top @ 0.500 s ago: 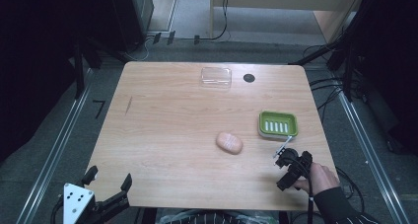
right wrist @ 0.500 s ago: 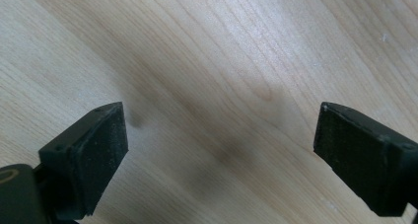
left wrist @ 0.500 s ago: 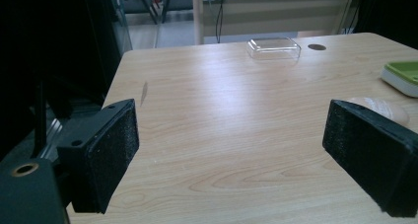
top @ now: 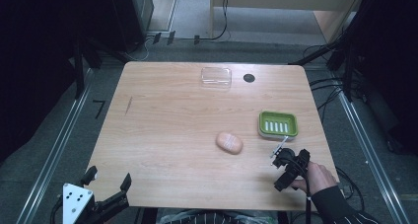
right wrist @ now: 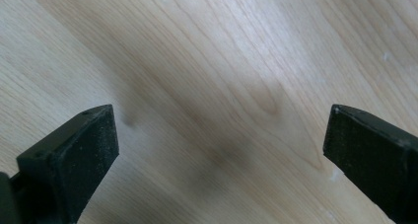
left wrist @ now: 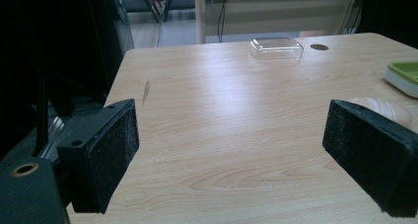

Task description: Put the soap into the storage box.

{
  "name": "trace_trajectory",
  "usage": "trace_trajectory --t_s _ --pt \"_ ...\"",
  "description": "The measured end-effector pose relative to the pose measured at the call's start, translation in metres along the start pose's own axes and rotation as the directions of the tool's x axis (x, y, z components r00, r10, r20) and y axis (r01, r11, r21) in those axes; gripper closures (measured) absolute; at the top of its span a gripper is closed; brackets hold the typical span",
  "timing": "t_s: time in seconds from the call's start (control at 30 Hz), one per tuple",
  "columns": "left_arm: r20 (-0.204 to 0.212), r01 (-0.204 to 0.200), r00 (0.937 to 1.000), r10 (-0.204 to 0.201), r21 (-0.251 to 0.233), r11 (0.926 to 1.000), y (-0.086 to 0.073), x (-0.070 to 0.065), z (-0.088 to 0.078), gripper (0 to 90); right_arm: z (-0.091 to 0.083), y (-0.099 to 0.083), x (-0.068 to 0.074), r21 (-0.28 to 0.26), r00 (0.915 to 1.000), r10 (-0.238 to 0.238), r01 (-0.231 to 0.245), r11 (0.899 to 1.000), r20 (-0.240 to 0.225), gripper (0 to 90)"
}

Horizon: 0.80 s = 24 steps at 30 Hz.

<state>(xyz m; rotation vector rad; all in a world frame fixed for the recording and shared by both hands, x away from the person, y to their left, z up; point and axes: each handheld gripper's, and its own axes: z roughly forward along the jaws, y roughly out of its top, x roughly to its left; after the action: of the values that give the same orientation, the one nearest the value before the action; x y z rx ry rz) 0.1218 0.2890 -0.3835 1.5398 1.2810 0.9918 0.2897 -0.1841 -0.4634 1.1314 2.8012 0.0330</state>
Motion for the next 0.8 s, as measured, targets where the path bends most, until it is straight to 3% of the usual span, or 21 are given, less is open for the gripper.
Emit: trace_trajectory --t_s 0.33,0.43,0.8 --pt "0.002 -0.009 1.0000 0.009 0.004 1.0000 0.001 -0.002 0.002 7.2 0.000 0.014 0.008 -0.009 0.9989 -0.047 0.047 0.999 0.005 0.2" --pt "0.001 -0.011 0.9999 0.011 0.014 0.9998 0.001 -0.001 0.003 7.2 -0.001 0.022 0.010 -0.004 0.9967 -0.080 0.081 0.997 0.008 0.0" --pt "-0.006 -0.003 1.0000 0.003 0.014 0.9999 -0.001 0.002 0.000 7.2 -0.008 0.047 0.014 -0.033 0.9922 -0.124 0.124 0.992 0.012 0.0"
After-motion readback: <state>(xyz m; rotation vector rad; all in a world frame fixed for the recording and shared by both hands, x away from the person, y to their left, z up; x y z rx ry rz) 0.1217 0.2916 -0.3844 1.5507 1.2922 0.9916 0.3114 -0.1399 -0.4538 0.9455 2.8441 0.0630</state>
